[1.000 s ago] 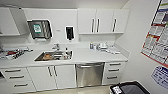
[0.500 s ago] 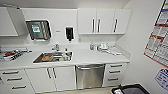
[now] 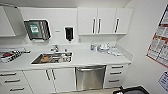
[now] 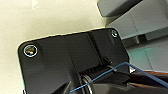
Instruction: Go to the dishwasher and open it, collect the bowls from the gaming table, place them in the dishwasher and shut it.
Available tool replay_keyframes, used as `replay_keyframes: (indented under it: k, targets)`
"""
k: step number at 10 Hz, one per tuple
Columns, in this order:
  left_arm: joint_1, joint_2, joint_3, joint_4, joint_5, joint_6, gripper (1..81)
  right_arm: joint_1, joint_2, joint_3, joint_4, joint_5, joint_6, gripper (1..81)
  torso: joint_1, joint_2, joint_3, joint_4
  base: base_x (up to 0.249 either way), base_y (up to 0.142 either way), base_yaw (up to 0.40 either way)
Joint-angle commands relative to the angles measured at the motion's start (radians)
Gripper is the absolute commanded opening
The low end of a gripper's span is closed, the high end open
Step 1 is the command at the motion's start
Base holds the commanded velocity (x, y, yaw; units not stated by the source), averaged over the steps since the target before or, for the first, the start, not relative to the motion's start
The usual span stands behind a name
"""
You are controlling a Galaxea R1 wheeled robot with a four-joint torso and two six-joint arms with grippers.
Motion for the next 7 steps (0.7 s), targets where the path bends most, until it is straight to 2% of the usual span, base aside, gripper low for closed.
replay_keyframes:
  k: [1, 7]
  targets:
    - [-0.047, -0.023, 0.018, 0.006, 0.040, 0.000, 81.1, 0.053, -0.017, 0.020, -0.002, -0.048, -0.002, 81.1, 0.000, 0.000, 0.000, 0.000, 0.091, 0.000, 0.000]
    - [-0.047, -0.027, 0.020, 0.011, 0.040, 0.000, 81.1, 0.052, -0.004, 0.020, -0.003, -0.051, -0.002, 81.1, 0.000, 0.000, 0.000, 0.000, 0.091, 0.000, 0.000]
